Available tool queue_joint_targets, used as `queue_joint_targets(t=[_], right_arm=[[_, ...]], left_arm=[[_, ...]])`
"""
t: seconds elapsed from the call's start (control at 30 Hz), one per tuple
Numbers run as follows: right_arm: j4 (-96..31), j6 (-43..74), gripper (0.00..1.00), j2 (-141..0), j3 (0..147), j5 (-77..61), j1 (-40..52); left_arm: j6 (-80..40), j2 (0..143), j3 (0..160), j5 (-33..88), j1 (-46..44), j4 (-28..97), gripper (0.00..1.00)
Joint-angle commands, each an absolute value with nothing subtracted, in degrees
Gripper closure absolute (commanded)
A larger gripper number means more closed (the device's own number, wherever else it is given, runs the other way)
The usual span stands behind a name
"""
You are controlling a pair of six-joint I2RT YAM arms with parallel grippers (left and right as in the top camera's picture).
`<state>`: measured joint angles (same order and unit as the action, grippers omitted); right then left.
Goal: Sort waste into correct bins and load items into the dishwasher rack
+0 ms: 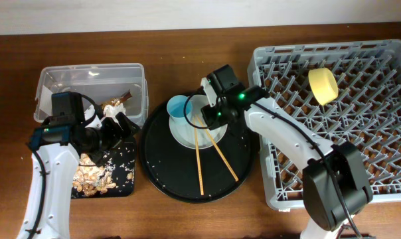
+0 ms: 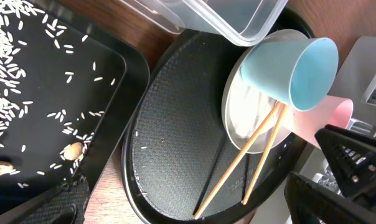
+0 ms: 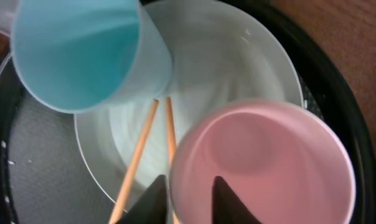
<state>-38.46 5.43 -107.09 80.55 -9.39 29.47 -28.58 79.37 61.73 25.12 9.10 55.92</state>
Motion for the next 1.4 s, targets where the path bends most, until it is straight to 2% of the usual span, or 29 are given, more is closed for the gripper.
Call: queue_joint_targets(t=[0.0, 0.1, 0.57, 0.6, 0.63, 0.67, 0.77, 0.9, 1.07, 1.13, 1.37], right_arm=[[-37.9, 4.7, 0.87, -107.2, 80.3, -9.9, 30.2], [-37.9, 4.7, 0.96, -107.2, 80.3, -9.9, 30.2], [-41.2, 4.8, 0.96, -98.7, 83.6, -10.0, 28.4], [-41.6, 4.8, 0.92, -99.0, 83.5, -10.0, 28.5], [-41.7, 4.8, 0.76, -99.5, 83.5, -9.9, 29.1], [-41.7, 4.8, 0.71, -99.7, 83.5, -9.9, 29.3], [-41.4, 4.8, 0.70, -102.6, 83.5, -9.9, 30.0], [-40.7, 4.8, 0.72, -107.5, 83.5, -9.9, 30.1], [-40.0, 4.8, 0.87, -109.2, 83.5, -9.9, 30.1], [-40.0, 4.8, 0.96, -109.2, 83.5, -9.9, 30.0], [-40.1, 4.8, 0.96, -107.5, 83.6, -9.9, 29.9]], left_arm=[[-29.1, 78.1, 62.7, 25.7, 9.4, 55.8, 0.01], [-29.1, 78.1, 62.7, 25.7, 9.4, 55.8, 0.01], [-29.1, 78.1, 62.7, 25.7, 9.4, 55.8, 0.01], [-29.1, 78.1, 62.7, 25.7, 9.4, 55.8, 0.01], [-29.1, 78.1, 62.7, 25.7, 9.4, 55.8, 0.01], [-29.1, 78.1, 62.7, 25.7, 9.4, 55.8, 0.01], [-29.1, 78.1, 62.7, 25.7, 9.4, 55.8, 0.01], [-29.1, 78.1, 62.7, 25.7, 9.4, 55.8, 0.00], [-29.1, 78.1, 62.7, 25.7, 9.4, 55.8, 0.01], [-29.1, 78.1, 62.7, 25.7, 9.4, 55.8, 0.01], [-29.1, 78.1, 62.7, 25.7, 9.4, 55.8, 0.01]])
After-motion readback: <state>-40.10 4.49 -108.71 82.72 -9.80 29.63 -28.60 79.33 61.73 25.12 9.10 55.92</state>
